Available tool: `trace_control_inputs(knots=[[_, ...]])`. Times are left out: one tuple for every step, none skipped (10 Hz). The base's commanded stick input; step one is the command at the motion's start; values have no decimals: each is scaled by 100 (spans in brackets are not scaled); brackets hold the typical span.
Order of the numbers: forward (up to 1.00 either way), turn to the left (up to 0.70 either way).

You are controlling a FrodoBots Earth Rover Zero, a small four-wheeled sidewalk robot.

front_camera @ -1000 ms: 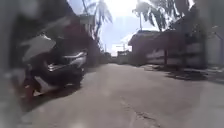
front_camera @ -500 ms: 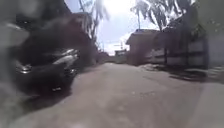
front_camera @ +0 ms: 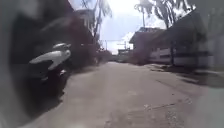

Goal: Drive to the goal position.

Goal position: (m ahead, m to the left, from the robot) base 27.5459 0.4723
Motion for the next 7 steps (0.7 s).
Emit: trace_control_inputs(knots=[[100, -2], [100, -2], [100, -2], [100, -2], [100, -2], [100, -2], [100, -2]])
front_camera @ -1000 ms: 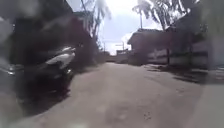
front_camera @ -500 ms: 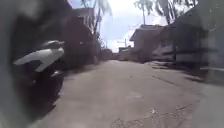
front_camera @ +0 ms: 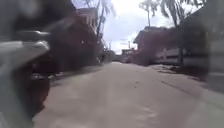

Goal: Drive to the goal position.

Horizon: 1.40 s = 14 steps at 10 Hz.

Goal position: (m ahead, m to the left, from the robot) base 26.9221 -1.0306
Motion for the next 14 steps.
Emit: trace_control_inputs(knots=[[100, -2], [100, -2], [100, -2], [100, -2], [100, -2], [100, -2], [100, -2], [100, -3], [100, -6], [100, -34], [100, -40], [100, -28], [100, -12], [100, -3]])
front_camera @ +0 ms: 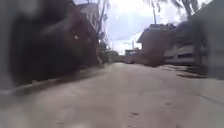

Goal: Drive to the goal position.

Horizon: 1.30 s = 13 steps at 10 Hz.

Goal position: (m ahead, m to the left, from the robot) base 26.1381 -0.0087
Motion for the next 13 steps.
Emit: trace_control_inputs(knots=[[100, -3], [100, -3], [100, -3], [100, -3], [100, -3], [100, -3], [100, -3], [100, -3], [100, -3], [100, -3], [100, -19], [100, -39], [100, -31]])
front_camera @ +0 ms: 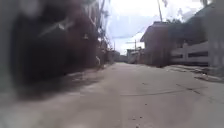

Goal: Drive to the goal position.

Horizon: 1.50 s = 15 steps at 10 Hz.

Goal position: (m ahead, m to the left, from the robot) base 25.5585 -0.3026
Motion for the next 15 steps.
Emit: trace_control_inputs(knots=[[100, -13], [100, 0], [100, 0], [100, -1], [100, -2], [100, -1], [100, 0], [100, -2], [100, -2], [100, -2], [100, -2], [100, -9], [100, -39], [100, -40], [100, -40]])
